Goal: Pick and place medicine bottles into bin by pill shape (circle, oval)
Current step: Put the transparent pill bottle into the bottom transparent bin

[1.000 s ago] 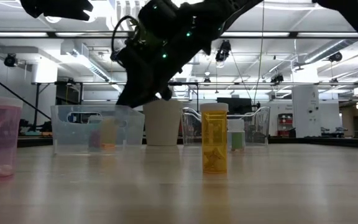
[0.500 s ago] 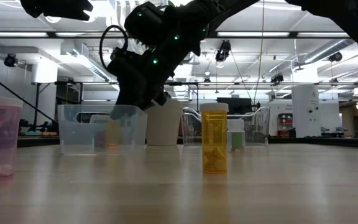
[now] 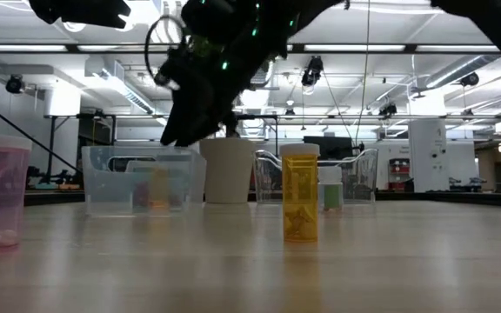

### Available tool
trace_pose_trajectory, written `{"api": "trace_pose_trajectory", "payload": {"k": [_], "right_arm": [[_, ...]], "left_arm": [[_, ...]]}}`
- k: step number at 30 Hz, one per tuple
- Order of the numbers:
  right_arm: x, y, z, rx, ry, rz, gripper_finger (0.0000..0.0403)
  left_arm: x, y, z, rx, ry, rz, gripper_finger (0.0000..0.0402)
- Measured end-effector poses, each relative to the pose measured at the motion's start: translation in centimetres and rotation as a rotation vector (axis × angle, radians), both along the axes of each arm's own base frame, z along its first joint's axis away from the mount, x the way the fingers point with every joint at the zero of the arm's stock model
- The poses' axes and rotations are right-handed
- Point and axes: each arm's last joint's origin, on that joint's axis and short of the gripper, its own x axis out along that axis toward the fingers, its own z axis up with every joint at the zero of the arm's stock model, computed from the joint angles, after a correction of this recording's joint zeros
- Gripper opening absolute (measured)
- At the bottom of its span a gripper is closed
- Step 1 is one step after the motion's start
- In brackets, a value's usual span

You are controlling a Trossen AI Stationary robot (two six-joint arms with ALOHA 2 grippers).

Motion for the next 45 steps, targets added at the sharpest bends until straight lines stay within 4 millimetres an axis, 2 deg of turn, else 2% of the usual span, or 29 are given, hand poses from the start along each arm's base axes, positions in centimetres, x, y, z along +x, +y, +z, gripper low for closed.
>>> {"api": "trace_pose_trajectory", "payload": {"k": [5,11,17,21,26,31,45], "right_arm": [[-2.2,2.4,3.6,0.001,0.043,0.052,0.0205],[-6.0,6.7,7.2,0.041,0.124,0.096,0.0205],[-9.2,10.4,8.8,0.104,0.189,0.080,0.0205],[-11.0,11.7,9.1,0.088,0.242,-0.013,0.0205],[-13.0,11.4,8.4,0.032,0.343,-0.168,0.0205],[-14.1,10.8,7.3,0.015,0.397,-0.225,0.0206],[-16.7,5.6,5.1,-0.020,0.368,-0.514,0.0206]], "left_arm": [[0.0,0.0,0.0,0.000,0.000,0.000,0.0215],[0.0,0.0,0.0,-0.002,-0.001,-0.001,0.0215],[0.1,-0.1,0.1,-0.012,-0.010,-0.004,0.0215],[0.2,-0.1,0.0,-0.011,-0.009,-0.004,0.0215],[0.2,-0.1,0.0,-0.010,-0.009,-0.003,0.0215],[0.2,-0.1,0.0,-0.007,-0.007,-0.004,0.0215],[0.2,-0.1,-0.1,-0.001,-0.002,-0.005,0.0215]]}}
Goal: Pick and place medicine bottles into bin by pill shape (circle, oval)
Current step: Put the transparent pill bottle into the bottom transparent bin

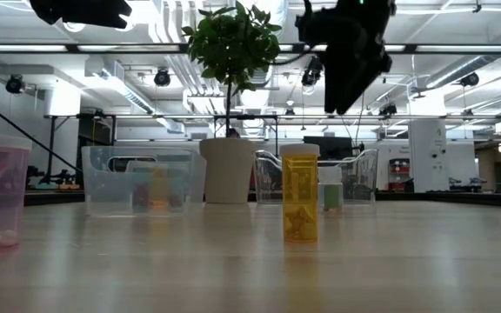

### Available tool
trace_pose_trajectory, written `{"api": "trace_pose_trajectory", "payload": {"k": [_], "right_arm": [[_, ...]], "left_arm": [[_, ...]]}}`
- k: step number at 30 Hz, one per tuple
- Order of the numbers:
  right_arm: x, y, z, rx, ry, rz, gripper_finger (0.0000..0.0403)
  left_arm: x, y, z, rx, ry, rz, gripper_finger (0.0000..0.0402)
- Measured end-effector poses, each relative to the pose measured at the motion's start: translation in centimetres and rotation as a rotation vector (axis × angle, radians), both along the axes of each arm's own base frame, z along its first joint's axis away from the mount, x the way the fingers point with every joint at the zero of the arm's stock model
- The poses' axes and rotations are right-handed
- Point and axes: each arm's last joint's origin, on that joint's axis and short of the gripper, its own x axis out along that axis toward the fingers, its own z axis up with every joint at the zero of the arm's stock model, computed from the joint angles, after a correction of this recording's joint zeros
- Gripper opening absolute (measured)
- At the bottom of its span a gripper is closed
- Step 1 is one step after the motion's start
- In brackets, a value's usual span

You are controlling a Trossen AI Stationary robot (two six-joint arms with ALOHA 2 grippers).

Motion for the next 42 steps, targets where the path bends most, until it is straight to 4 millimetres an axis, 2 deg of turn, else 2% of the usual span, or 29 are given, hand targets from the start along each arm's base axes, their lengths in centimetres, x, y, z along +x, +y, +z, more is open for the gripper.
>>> {"api": "trace_pose_trajectory", "payload": {"k": [6,18,35,42], "right_arm": [[-0.7,-1.1,-2.4,0.024,-0.061,-0.090,0.0206],[-0.6,-1.1,-5.8,0.051,-0.163,-0.120,0.0206],[-0.4,-1.4,-7.1,0.028,-0.225,-0.205,0.0206],[-0.1,-1.4,-8.5,0.023,-0.186,-0.216,0.0206]], "left_arm": [[0.0,0.0,0.0,0.013,0.009,-0.004,0.0215],[0.0,0.0,0.0,0.016,0.007,-0.001,0.0215],[0.0,0.0,0.0,0.013,0.010,-0.006,0.0215],[0.0,0.0,0.0,0.014,0.010,-0.006,0.0215]]}}
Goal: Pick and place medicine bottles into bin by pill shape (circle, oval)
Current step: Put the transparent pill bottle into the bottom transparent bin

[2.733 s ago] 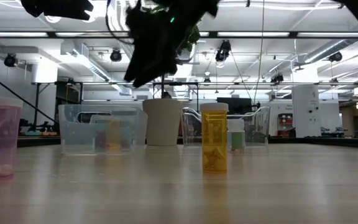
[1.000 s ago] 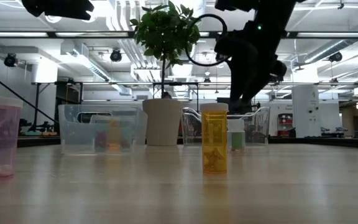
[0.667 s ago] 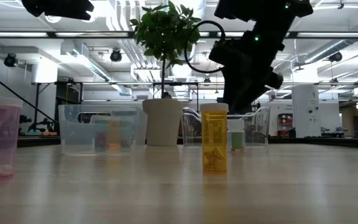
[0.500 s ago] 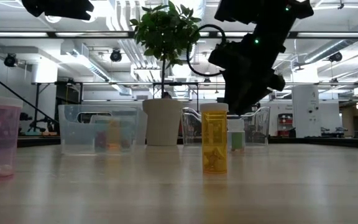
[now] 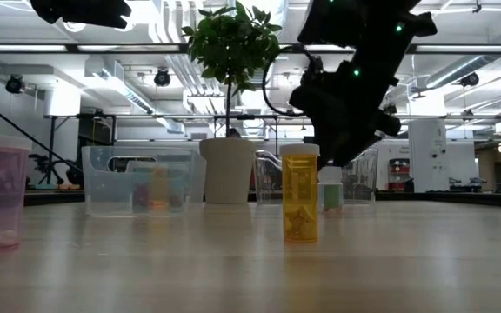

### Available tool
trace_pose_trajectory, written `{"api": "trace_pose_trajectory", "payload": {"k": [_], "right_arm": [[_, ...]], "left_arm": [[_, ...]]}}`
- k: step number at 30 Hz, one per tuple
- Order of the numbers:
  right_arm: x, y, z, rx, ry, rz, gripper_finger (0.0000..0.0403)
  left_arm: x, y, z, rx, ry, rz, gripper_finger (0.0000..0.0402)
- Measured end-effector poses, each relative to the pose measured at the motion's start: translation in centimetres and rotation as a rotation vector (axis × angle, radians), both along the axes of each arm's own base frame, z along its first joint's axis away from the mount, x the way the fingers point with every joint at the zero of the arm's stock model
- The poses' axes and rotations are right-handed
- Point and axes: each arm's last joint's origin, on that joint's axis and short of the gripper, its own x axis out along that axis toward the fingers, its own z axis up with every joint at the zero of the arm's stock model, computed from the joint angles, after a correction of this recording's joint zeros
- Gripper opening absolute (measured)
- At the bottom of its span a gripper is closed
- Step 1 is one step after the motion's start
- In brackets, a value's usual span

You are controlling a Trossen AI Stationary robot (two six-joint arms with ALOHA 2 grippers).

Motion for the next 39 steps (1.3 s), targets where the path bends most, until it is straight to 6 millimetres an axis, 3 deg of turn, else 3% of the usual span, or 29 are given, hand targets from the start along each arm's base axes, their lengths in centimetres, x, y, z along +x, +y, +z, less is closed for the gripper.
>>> {"api": "trace_pose_trajectory", "payload": {"k": [9,14,21,26,33,39], "right_arm": [[0.4,0.0,-1.4,-0.004,0.045,-0.001,0.0184],[0.3,0.0,-1.1,-0.003,0.035,0.001,0.0128],[0.3,0.3,0.6,0.002,-0.017,0.031,0.0126],[2.2,1.3,4.1,-0.023,-0.139,0.136,0.0138],[6.5,2.8,8.3,-0.047,-0.383,0.365,0.0136],[10.0,3.4,8.9,-0.041,-0.416,0.492,0.0136]], "left_arm": [[0.0,0.0,0.0,0.000,0.000,0.001,0.0215],[0.0,0.0,0.0,0.005,0.003,-0.001,0.0215],[-0.1,0.1,-0.4,0.021,0.010,0.006,0.0215],[-0.2,0.2,-0.5,0.024,0.007,0.010,0.0215],[-0.3,0.3,-0.3,0.032,-0.006,0.027,0.0215],[-0.3,0.3,-0.3,0.030,-0.010,0.027,0.0215]]}}
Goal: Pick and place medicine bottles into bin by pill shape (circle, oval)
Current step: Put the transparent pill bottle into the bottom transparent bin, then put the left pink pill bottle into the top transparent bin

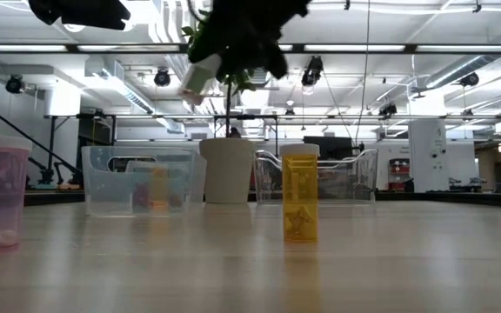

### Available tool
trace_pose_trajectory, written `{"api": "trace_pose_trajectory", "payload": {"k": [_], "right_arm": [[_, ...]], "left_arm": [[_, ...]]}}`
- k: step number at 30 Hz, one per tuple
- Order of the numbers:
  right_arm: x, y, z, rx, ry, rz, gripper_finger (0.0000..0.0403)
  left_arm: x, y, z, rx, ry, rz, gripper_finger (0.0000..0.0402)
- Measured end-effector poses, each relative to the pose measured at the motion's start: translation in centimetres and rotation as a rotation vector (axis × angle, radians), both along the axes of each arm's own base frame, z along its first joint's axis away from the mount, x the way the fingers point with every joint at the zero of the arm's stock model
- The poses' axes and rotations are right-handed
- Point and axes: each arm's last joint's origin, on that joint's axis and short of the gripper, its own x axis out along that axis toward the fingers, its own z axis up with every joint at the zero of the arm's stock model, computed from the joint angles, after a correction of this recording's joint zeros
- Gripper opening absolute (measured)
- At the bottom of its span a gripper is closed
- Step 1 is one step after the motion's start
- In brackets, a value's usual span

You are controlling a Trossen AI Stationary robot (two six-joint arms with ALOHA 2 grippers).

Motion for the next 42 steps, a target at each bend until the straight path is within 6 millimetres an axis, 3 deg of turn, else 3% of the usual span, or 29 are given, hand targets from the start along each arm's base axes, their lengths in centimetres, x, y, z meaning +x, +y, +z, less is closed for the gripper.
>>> {"api": "trace_pose_trajectory", "payload": {"k": [6,16,25,35,42], "right_arm": [[3.4,0.0,-0.9,-0.074,0.006,0.059,0.0136],[7.2,-2.7,-4.0,-0.136,0.112,0.054,0.0136],[8.4,-2.8,-5.4,-0.147,0.172,0.066,0.0141],[8.4,-2.8,-5.6,-0.115,0.185,0.042,0.0217],[7.8,-2.7,-4.5,-0.115,0.193,0.044,0.0237]], "left_arm": [[0.0,0.0,0.0,0.005,0.005,-0.002,0.0215],[0.0,0.0,0.0,0.011,0.010,-0.006,0.0215],[0.0,0.0,0.1,0.009,0.008,-0.007,0.0215],[0.0,0.0,0.1,0.009,0.008,-0.007,0.0215],[0.0,0.0,0.1,0.009,0.008,-0.007,0.0215]]}}
